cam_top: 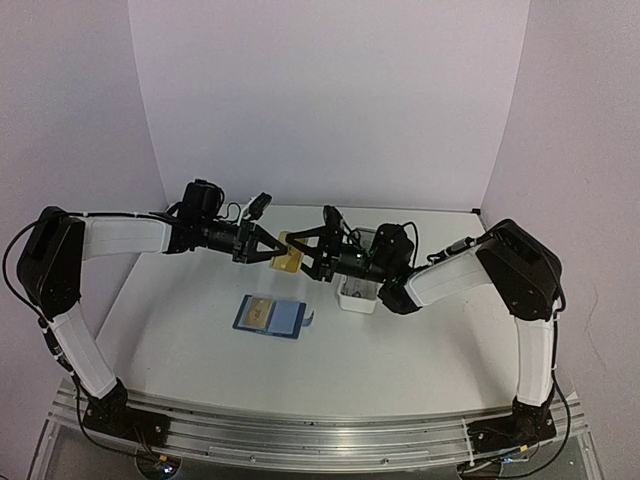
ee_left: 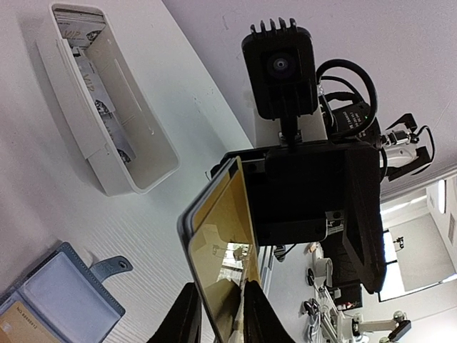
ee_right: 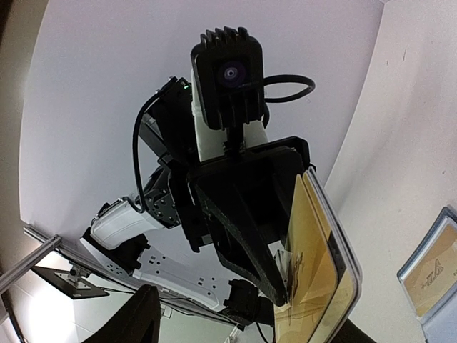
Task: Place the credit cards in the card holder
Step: Pick up the credit card from the storage box.
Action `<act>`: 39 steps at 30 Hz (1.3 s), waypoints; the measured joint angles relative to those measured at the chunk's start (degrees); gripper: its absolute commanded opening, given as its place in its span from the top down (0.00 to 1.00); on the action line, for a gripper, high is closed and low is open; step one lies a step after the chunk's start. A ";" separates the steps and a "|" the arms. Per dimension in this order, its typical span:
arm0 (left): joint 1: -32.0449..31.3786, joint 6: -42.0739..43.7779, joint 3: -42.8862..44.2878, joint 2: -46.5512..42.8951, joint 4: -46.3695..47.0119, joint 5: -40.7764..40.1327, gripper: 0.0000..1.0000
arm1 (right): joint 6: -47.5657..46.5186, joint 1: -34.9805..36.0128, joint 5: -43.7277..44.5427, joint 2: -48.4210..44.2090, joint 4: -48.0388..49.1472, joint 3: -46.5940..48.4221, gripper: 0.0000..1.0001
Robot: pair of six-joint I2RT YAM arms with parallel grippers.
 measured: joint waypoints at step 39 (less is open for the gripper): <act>1.66 -2.10 4.44 -0.02 -4.42 1.49 1.00 | 0.74 -0.28 -0.33 0.20 -0.48 -0.02 0.68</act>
